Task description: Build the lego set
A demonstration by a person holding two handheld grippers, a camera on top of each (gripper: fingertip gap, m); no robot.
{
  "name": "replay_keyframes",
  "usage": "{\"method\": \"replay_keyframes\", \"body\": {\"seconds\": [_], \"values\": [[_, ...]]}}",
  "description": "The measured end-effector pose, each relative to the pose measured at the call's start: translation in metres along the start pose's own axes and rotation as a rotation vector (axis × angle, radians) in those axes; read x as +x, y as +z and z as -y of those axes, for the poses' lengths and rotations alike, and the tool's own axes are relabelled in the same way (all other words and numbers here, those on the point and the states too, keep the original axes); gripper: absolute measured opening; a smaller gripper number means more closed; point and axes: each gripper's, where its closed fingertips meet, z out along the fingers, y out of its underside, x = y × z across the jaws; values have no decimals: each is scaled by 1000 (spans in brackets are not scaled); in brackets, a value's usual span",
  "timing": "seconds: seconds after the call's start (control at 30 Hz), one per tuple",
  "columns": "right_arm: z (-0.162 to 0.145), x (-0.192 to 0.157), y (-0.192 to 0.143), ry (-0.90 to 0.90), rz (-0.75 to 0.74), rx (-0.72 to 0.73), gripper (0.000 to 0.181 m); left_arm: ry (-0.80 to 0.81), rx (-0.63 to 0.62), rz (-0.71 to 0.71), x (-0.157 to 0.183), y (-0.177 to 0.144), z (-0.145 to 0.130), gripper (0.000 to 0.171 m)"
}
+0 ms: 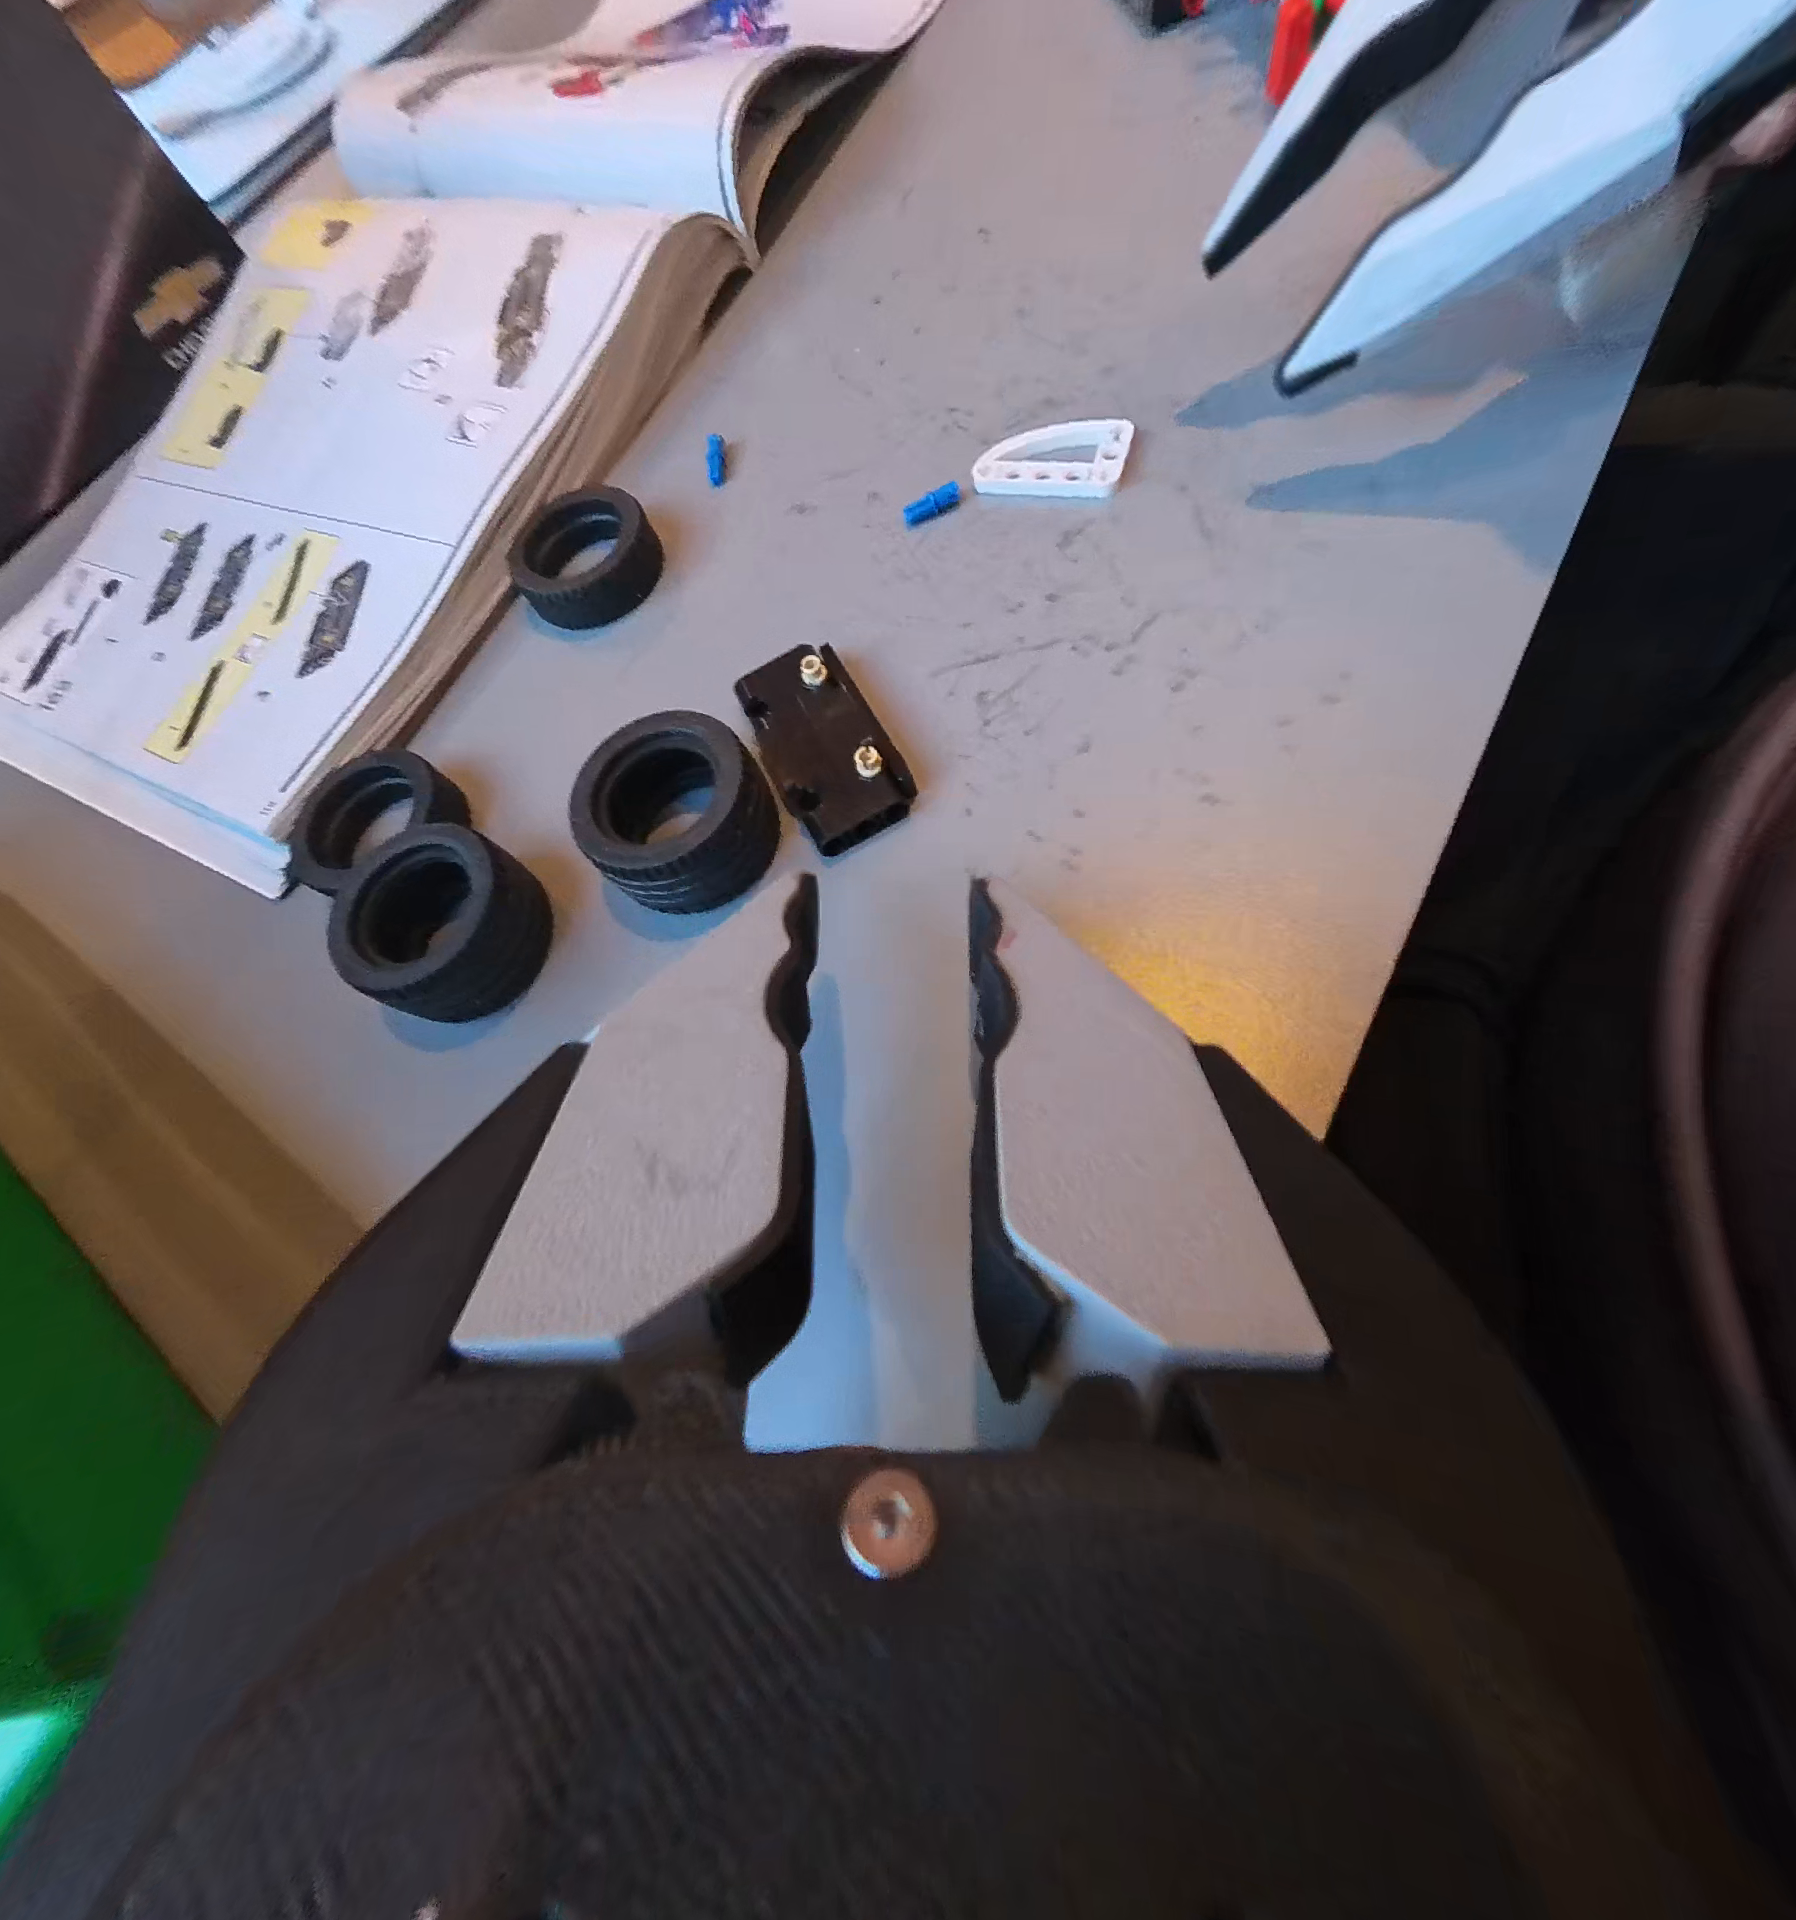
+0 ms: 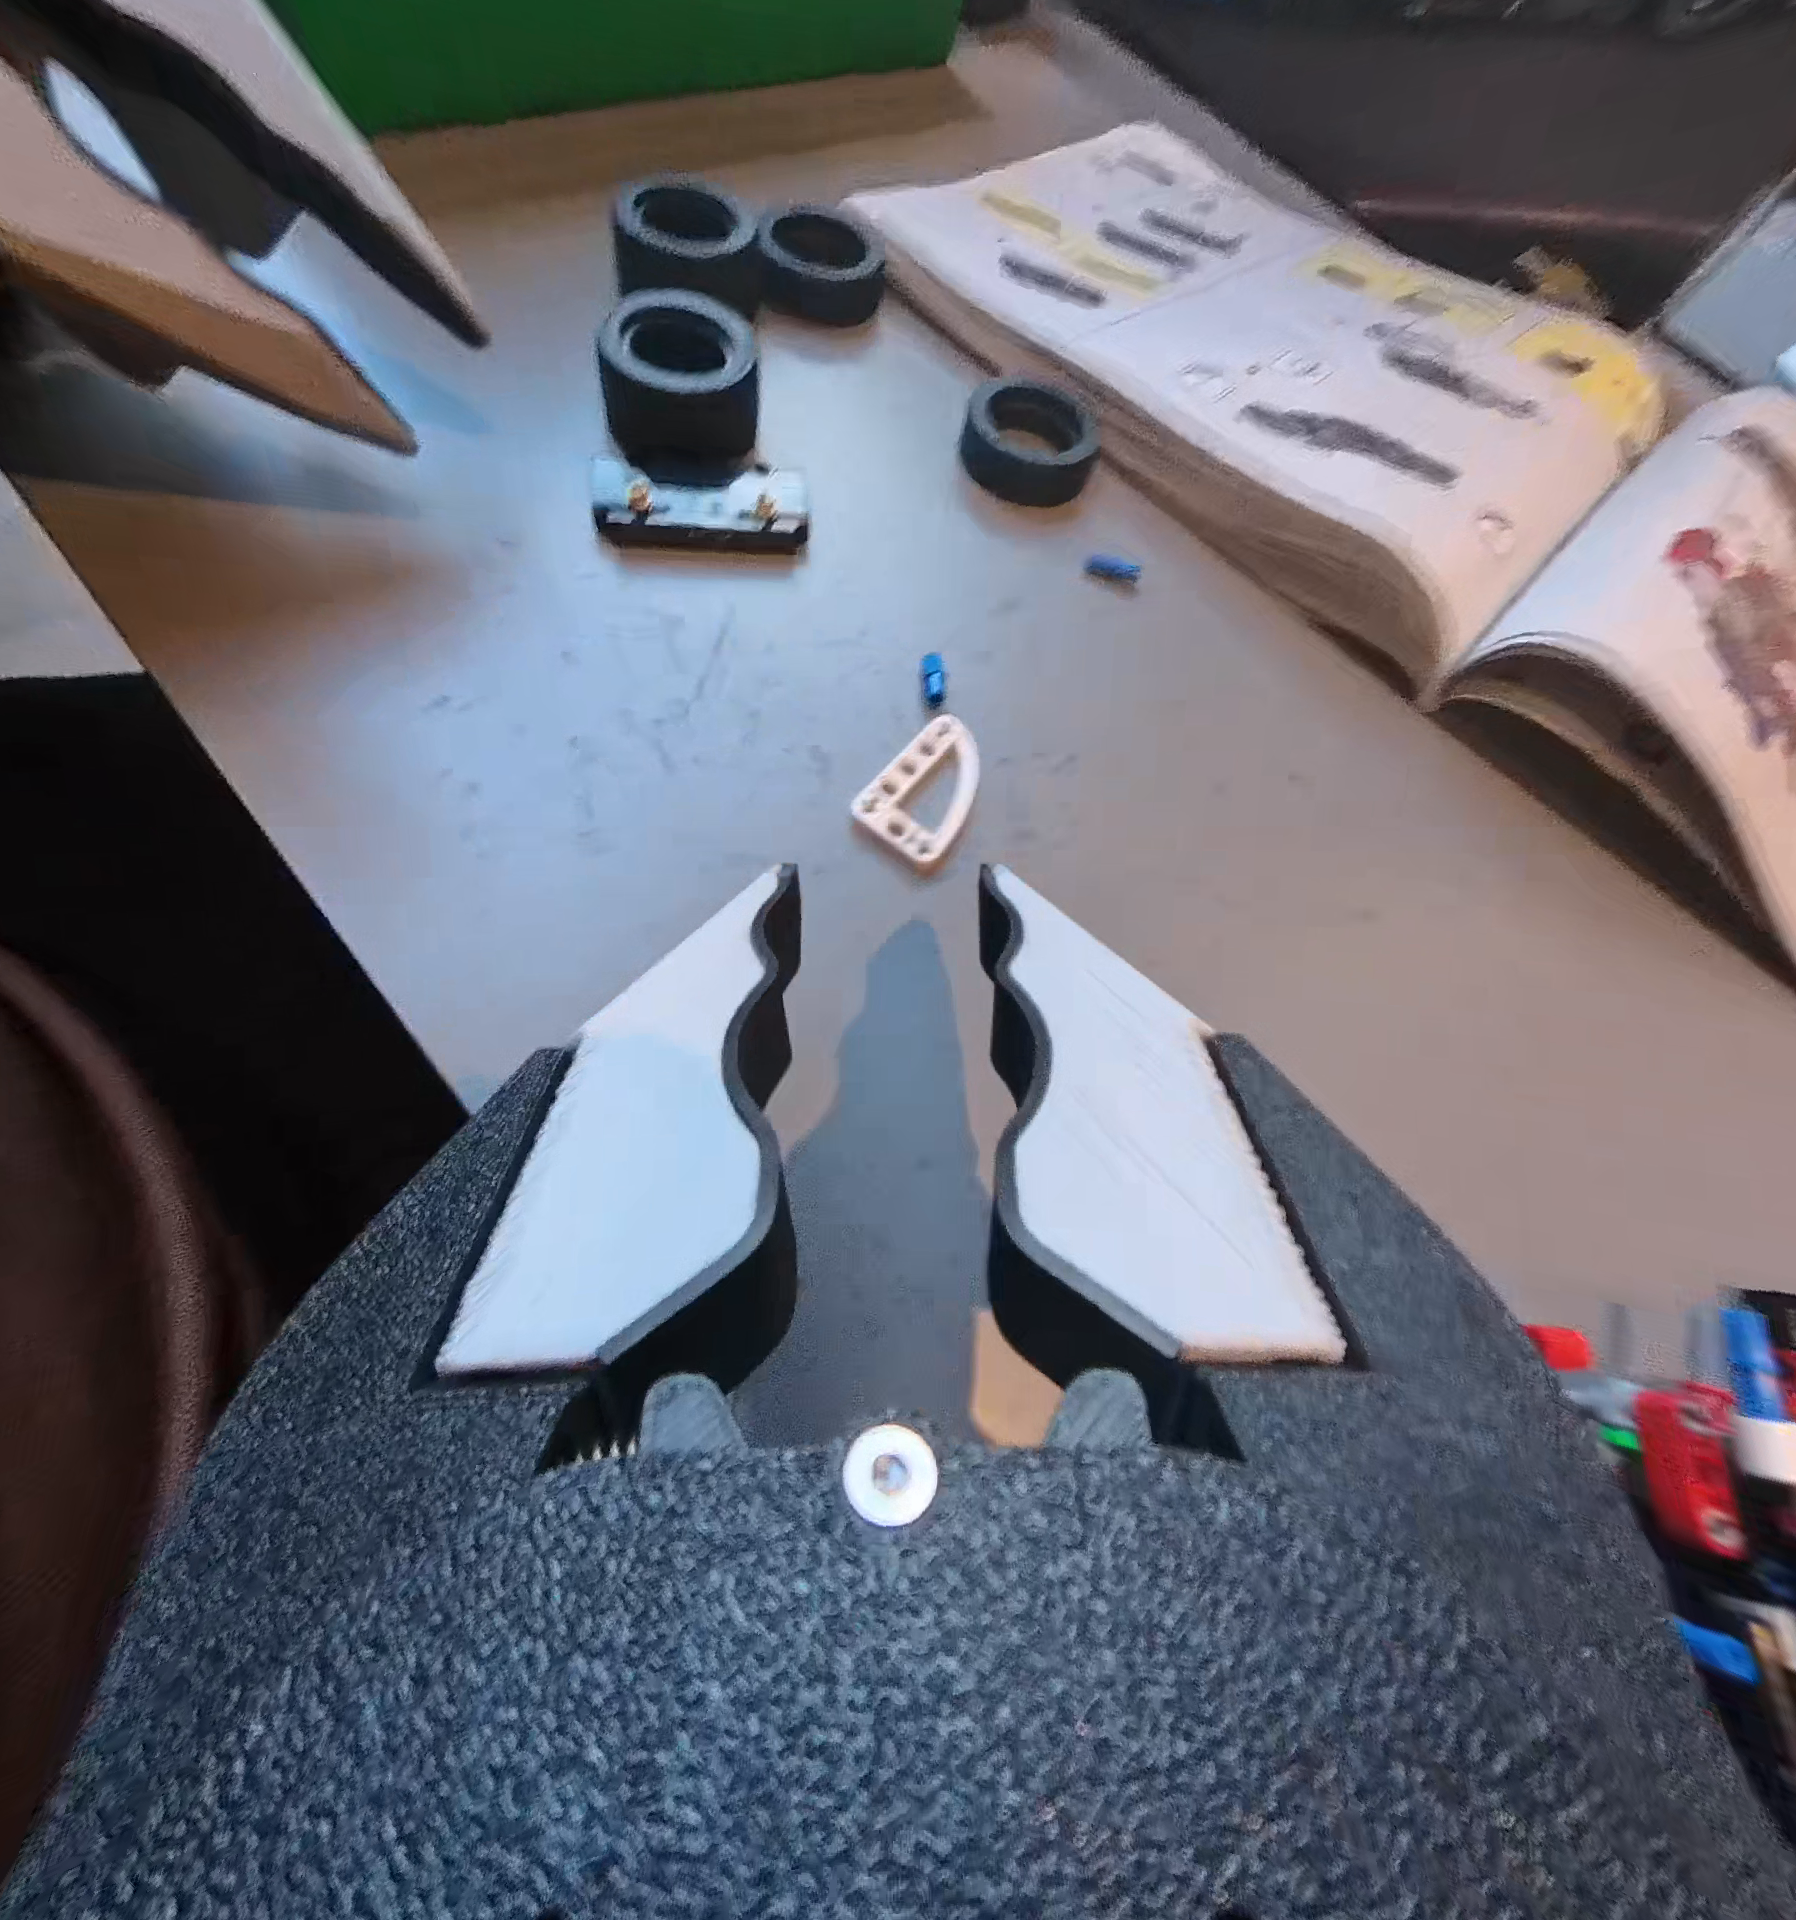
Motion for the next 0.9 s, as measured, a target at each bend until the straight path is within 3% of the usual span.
{"method": "replay_keyframes", "body": {"seconds": [0.13,0.27,0.43,0.57,0.8,0.9], "values": [[-2,-22,5,3,79,-8,36,54,-57,18,3,6,-7,23],[-10,-21,1,-13,76,-12,36,144,-95,44,7,11,-10,18],[5,-28,-7,99,170,92,38,222,-116,80,7,19,-10,8],[14,-21,-1,99,155,103,43,228,-87,113,5,16,-6,25],[50,-7,10,74,97,135,47,191,-28,149,-2,9,2,30],[49,-2,23,56,97,83,47,122,-11,158,-9,4,2,27]]}}
